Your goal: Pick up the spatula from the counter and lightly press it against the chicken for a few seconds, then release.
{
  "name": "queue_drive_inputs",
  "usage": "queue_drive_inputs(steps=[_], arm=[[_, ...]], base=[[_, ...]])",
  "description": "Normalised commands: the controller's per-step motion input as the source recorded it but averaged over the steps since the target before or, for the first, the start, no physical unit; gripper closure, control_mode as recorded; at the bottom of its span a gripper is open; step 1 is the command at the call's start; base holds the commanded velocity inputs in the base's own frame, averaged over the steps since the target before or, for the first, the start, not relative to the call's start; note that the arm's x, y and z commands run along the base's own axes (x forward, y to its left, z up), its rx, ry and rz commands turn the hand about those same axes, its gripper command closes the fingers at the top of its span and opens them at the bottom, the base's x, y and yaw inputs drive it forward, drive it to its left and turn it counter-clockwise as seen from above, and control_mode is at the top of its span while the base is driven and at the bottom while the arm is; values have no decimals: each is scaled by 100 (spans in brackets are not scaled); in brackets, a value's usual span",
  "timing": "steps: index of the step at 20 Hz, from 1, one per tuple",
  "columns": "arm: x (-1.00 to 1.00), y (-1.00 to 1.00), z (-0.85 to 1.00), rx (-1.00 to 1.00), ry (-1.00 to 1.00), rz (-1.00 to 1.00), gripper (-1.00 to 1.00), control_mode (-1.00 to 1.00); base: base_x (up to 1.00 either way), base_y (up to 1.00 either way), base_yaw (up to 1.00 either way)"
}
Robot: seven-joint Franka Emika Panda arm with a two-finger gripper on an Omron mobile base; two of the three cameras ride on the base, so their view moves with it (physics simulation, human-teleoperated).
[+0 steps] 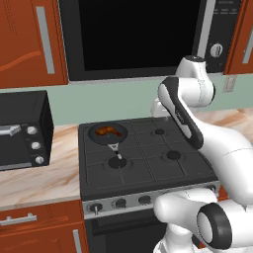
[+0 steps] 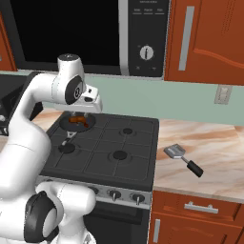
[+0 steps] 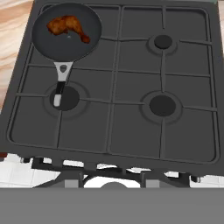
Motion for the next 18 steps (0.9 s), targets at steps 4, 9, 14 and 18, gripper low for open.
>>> queue_drive_inputs(steps=[4, 9, 14, 18], arm=[[-6, 4, 0, -2, -1, 0, -100, -100], [-15, -4, -2, 2, 0, 0, -100, -100], [-28, -18, -4, 6, -1, -2, -100, -100], [-31, -25, -9, 7, 0, -4, -100, -100]], base=[[0, 0, 0], [0, 0, 0], [0, 0, 0], [0, 0, 0]])
